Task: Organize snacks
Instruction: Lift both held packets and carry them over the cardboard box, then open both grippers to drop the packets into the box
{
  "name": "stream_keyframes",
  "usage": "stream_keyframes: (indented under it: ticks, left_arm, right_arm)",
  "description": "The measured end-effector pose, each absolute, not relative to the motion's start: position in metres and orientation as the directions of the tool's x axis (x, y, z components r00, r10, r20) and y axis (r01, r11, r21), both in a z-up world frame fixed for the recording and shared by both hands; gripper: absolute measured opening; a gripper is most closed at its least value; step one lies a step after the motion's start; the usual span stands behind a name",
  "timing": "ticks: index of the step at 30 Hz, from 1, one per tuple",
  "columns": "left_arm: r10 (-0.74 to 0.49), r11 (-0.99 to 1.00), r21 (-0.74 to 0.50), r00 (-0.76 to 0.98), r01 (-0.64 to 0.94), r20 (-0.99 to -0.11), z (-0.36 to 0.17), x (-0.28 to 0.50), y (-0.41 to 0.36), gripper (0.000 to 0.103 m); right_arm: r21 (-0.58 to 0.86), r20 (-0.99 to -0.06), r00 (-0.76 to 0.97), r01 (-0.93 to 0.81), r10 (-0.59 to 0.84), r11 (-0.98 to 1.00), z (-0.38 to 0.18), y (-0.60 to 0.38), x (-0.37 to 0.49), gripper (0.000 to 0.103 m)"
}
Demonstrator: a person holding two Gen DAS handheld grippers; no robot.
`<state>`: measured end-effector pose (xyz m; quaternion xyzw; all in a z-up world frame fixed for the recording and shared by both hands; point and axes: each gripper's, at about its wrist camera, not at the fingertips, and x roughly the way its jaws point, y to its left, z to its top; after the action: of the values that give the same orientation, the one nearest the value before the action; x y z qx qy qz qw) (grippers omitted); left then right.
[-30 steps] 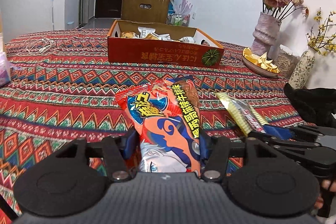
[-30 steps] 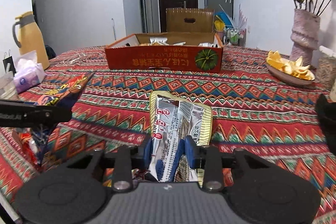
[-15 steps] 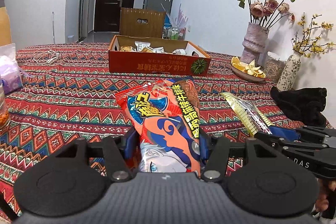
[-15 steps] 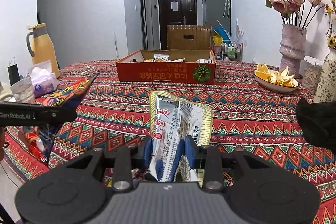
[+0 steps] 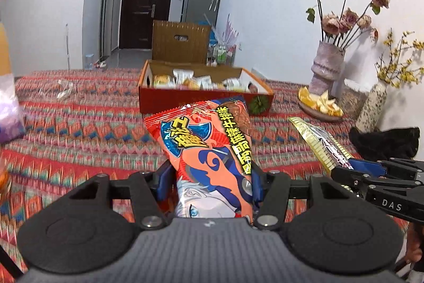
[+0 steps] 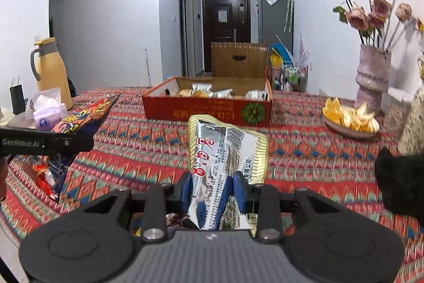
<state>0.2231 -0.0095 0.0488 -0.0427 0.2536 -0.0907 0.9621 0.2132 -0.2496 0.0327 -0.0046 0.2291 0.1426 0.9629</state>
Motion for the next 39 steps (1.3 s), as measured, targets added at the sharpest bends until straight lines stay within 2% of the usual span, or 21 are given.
stream_keyframes:
  ticks: [6,12,19,22,29,34,39]
  left_arm:
    - [-0.198,0.98,-0.106,0.874,0.168,-0.445,0.071,0.287,-0.003,0.057]
    - [-0.207,0.977,-0.132,0.87,0.165,-0.447,0.085,0.367,0.012,0.057]
    - [-0.193,0.979,-0.161,0.838,0.127,-0.51,0.077,0.477,0.018,0.057]
    - [-0.187,0.98,-0.155,0.825,0.122,-0.534,0.068,0.521,0.013,0.057]
    - [-0.084,0.994,-0.104,0.795,0.027,-0.601,0.038,0.598,0.005,0.057]
    - [-0.084,0.996,-0.087,0.753,0.036,-0.653,0.015,0.615,-0.001,0.057]
    - [-0.082,0.997,-0.057,0.745,0.059,-0.662,0.002,0.612,-0.008,0.058]
  right_arm:
    - [0.015,-0.398,0.87,-0.311,0.291,0.95,0.059,-0.248,0.267,0.033]
    - [-0.006,-0.377,0.874,-0.334,0.307,0.943,0.082,-0.249,0.344,0.033]
    - [0.014,-0.399,0.852,-0.364,0.338,0.931,0.089,-0.236,0.451,0.033]
    - [0.042,-0.432,0.831,-0.37,0.351,0.928,0.083,-0.226,0.504,0.033]
    - [0.057,-0.548,0.777,-0.334,0.309,0.941,0.045,-0.192,0.598,0.033]
    - [0.003,-0.618,0.742,-0.327,0.259,0.945,0.014,-0.159,0.621,0.033]
    - [-0.044,-0.645,0.73,-0.333,0.228,0.942,-0.002,-0.142,0.623,0.036]
